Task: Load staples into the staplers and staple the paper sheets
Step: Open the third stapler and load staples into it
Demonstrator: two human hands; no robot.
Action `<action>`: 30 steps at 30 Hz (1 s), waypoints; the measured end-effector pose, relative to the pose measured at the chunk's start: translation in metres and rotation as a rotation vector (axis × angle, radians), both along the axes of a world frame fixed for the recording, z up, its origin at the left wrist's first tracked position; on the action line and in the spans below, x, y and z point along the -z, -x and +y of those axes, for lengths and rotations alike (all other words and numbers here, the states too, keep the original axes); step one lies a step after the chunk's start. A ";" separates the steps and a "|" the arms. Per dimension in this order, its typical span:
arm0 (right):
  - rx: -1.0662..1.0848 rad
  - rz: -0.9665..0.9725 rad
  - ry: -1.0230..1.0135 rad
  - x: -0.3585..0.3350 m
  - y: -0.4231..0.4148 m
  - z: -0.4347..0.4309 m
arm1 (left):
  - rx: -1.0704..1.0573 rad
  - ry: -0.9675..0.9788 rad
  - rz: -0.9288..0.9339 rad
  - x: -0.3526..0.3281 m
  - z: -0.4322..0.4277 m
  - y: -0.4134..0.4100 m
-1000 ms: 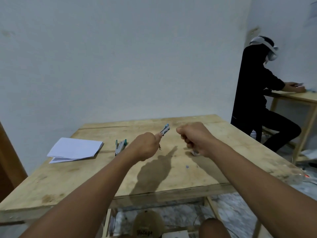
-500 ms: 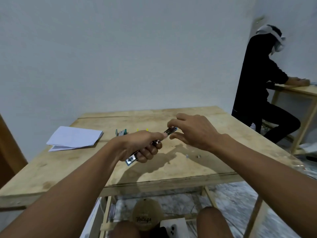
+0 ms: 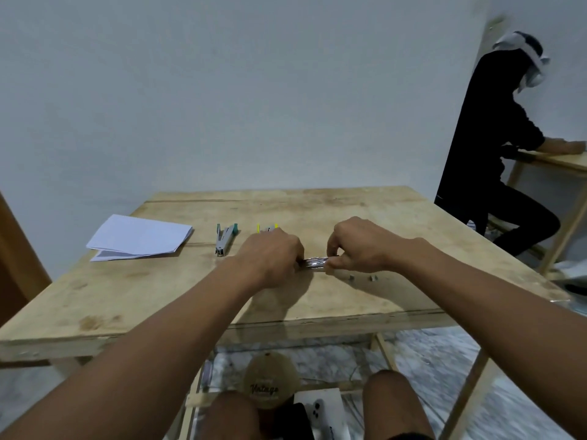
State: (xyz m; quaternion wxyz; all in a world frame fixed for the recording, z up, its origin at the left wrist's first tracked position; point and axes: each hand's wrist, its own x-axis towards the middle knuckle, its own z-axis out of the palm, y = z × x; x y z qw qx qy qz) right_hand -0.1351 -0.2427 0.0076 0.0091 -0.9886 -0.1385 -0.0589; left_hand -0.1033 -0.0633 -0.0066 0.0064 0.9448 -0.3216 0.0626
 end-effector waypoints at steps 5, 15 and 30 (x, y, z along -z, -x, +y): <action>0.101 0.190 -0.160 -0.004 0.002 -0.004 | -0.003 0.089 0.026 0.001 -0.004 -0.001; 0.137 0.263 -0.116 -0.015 0.021 -0.010 | -0.072 0.103 0.040 0.007 -0.012 -0.005; 0.260 0.096 -0.157 -0.025 0.025 -0.045 | -0.068 0.088 0.070 -0.006 -0.034 0.003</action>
